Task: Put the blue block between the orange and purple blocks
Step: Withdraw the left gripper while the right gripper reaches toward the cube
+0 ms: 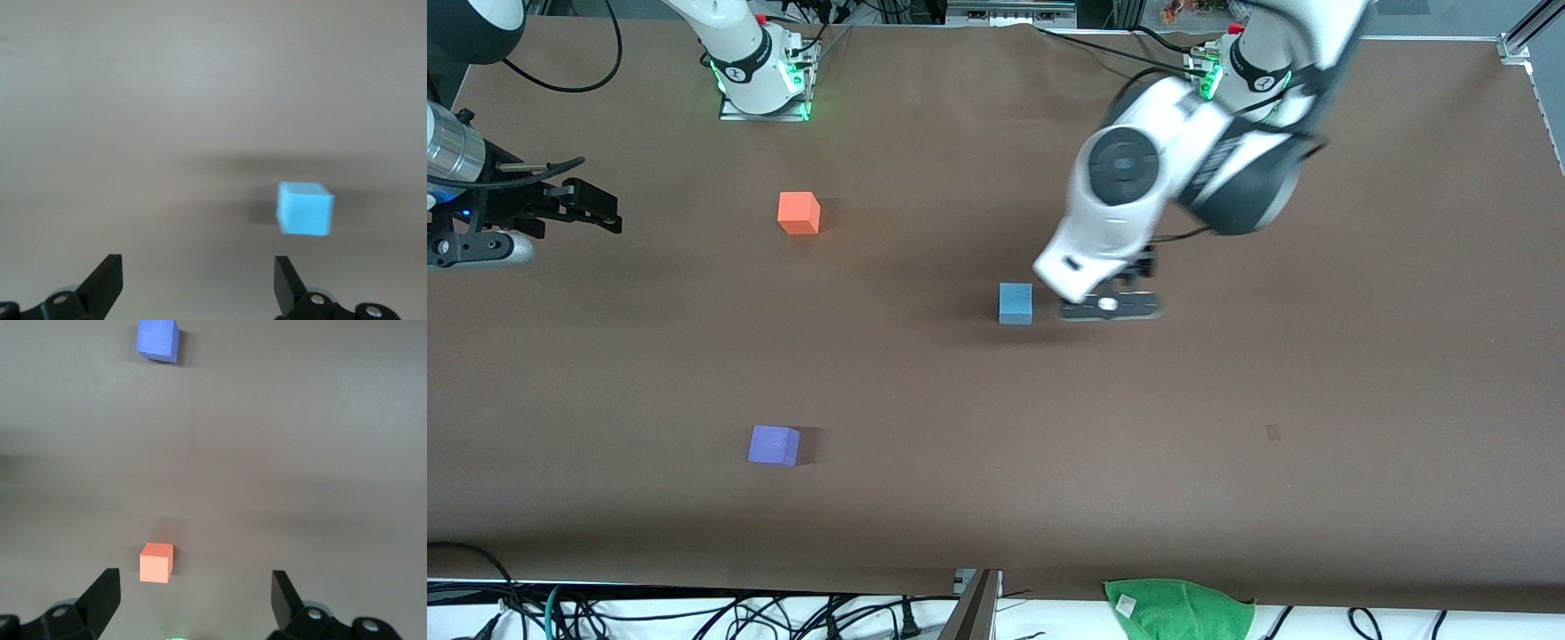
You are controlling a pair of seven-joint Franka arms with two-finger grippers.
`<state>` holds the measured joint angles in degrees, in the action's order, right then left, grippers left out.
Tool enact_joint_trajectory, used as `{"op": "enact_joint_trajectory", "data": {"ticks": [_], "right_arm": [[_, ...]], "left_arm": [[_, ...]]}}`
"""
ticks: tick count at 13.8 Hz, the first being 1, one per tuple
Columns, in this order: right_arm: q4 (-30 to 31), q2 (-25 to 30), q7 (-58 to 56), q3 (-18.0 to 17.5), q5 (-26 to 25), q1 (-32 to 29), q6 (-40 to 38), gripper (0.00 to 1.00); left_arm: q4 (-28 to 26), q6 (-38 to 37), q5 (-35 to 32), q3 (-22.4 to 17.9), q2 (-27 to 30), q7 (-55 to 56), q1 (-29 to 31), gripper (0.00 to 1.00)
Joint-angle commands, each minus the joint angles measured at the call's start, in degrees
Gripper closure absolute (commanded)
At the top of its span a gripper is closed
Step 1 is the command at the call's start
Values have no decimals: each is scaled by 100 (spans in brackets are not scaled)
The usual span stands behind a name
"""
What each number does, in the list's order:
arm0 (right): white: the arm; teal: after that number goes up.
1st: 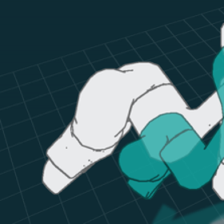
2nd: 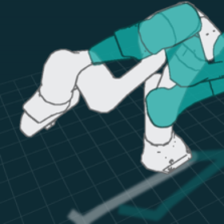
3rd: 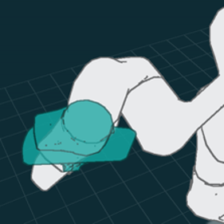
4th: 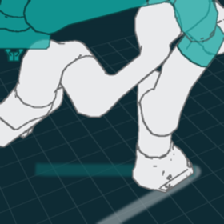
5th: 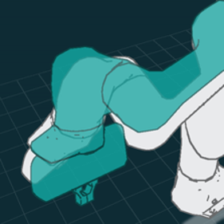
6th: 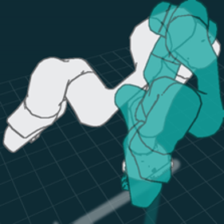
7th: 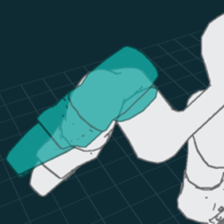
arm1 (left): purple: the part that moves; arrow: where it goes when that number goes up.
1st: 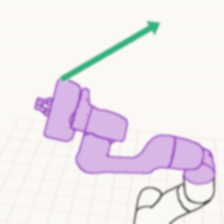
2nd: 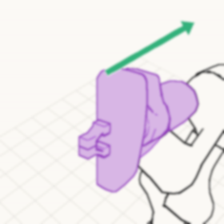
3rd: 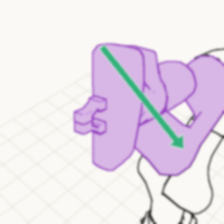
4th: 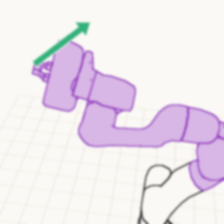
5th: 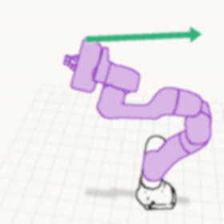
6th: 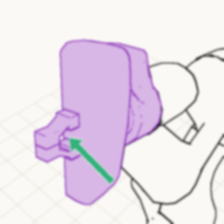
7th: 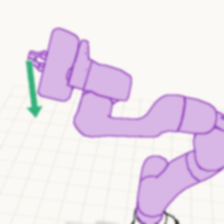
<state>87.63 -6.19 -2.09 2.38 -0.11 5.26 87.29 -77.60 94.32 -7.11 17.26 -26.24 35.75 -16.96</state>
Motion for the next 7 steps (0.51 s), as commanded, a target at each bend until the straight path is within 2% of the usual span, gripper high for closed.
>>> {"op": "enact_joint_trajectory", "data": {"ticks": [1, 7], "right_arm": [[-114, -487, -19, -79, 11, 45, 121, 0], [-114, -577, -72, -88, -6, 247, 217, 0]], "left_arm": [[-133, -667, 96, 40, 584, -910, 762, 0], [-124, -1626, 87, 5, 1341, -2509, 1897, 0]]}}
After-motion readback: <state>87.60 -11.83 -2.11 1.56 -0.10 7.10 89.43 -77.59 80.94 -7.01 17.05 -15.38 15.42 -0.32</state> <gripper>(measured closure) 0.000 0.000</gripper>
